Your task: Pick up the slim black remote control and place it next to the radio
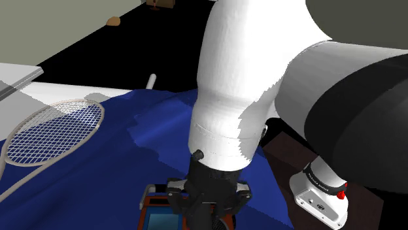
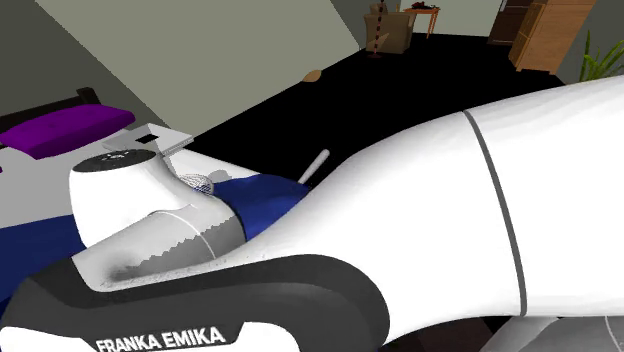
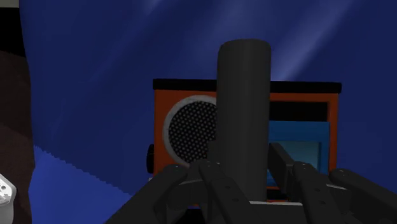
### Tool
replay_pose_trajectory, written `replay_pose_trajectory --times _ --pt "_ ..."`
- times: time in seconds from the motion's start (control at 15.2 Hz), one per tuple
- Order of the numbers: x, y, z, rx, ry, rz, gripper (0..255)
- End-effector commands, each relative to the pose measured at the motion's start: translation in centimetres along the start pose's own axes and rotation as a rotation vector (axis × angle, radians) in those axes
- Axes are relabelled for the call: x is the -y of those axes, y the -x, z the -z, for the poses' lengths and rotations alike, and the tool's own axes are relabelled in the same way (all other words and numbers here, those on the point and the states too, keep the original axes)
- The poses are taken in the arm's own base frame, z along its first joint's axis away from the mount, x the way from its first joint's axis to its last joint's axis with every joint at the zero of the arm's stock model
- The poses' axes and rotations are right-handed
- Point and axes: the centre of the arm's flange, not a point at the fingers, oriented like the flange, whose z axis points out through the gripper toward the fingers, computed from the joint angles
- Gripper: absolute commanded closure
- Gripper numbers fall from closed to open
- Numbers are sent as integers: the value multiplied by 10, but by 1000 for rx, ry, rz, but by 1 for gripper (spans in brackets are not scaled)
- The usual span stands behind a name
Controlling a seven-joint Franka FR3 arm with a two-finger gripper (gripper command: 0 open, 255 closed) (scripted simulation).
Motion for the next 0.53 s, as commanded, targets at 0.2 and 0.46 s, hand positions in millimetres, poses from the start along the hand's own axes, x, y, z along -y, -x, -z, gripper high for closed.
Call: replay_pose_trajectory --times 0.2,0.46 --pt "0 65 -13 1 -1 -2 255" --pt "-3 117 -25 1 -1 -2 255"
